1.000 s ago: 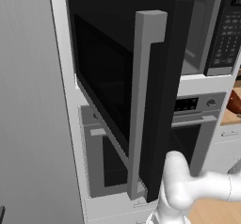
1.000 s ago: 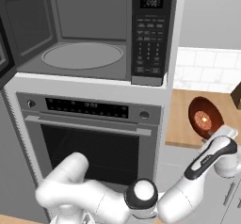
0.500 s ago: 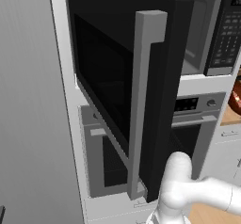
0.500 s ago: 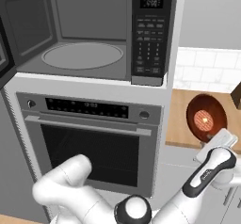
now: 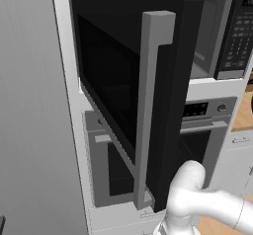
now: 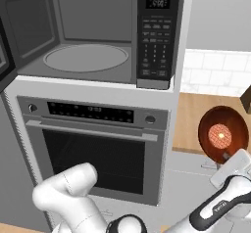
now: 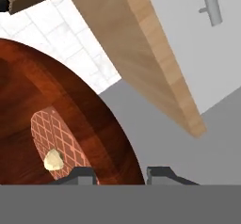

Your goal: Open the microwave, place the bowl with waffle inside the microwave, then close the microwave door and turn it on.

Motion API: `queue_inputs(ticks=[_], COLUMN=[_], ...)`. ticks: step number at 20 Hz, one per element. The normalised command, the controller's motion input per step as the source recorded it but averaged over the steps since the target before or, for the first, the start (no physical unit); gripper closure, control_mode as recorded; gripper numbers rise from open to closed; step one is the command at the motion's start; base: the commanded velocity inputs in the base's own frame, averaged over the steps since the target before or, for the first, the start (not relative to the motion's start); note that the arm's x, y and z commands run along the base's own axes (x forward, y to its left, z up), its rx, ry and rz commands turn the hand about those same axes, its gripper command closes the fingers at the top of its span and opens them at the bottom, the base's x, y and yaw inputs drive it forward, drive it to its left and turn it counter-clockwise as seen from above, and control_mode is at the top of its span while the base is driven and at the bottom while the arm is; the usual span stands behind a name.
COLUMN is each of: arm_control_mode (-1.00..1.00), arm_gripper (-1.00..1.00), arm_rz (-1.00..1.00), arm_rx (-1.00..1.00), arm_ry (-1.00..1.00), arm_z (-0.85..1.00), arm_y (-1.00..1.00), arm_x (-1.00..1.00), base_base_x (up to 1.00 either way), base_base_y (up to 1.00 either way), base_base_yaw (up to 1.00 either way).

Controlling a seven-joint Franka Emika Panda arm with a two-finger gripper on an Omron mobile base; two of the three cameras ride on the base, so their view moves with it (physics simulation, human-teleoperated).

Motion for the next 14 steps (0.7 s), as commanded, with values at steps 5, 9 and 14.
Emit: queue_inputs(ticks=[5, 9, 14], arm_control_mode=[-1.00, -1.00, -1.00], arm_gripper=[1.00, 1.00, 1.00], arm_rz=[0.10, 0.11, 0.05], arm_rx=[-0.19, -0.28, -0.36], arm_ry=[-0.20, -0.11, -0.08], arm_z=[0.31, 0.18, 0.17], arm_y=[-0.01, 0.40, 0.81], arm_x=[-1.00, -1.00, -1.00], base_base_x=[0.00, 0.00, 0.00], base_base_y=[0.00, 0.00, 0.00], base_base_yaw=[0.00, 0.00, 0.00])
